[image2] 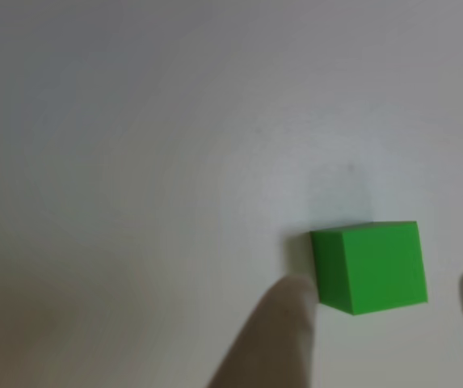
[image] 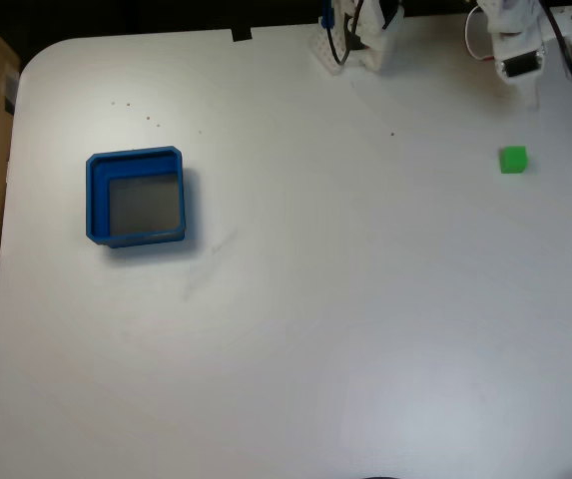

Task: Pick up green cube and drop it in the blue box

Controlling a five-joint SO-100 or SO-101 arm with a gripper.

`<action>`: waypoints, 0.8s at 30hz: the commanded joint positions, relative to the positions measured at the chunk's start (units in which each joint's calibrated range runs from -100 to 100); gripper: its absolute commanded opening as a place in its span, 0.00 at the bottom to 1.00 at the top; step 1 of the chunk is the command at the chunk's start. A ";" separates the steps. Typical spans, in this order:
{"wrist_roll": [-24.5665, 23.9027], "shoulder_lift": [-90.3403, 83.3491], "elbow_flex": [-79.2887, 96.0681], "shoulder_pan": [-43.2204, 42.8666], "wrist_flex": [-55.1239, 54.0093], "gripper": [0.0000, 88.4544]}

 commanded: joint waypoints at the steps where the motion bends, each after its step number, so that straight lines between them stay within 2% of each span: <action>1: 0.10 -0.68 -3.36 0.17 0.25 0.30; 5: 0.10 -0.60 -3.54 0.17 0.25 0.36; 17: 0.10 1.58 -3.99 0.31 0.25 0.36; 24: 0.39 6.26 -4.44 5.08 0.25 0.36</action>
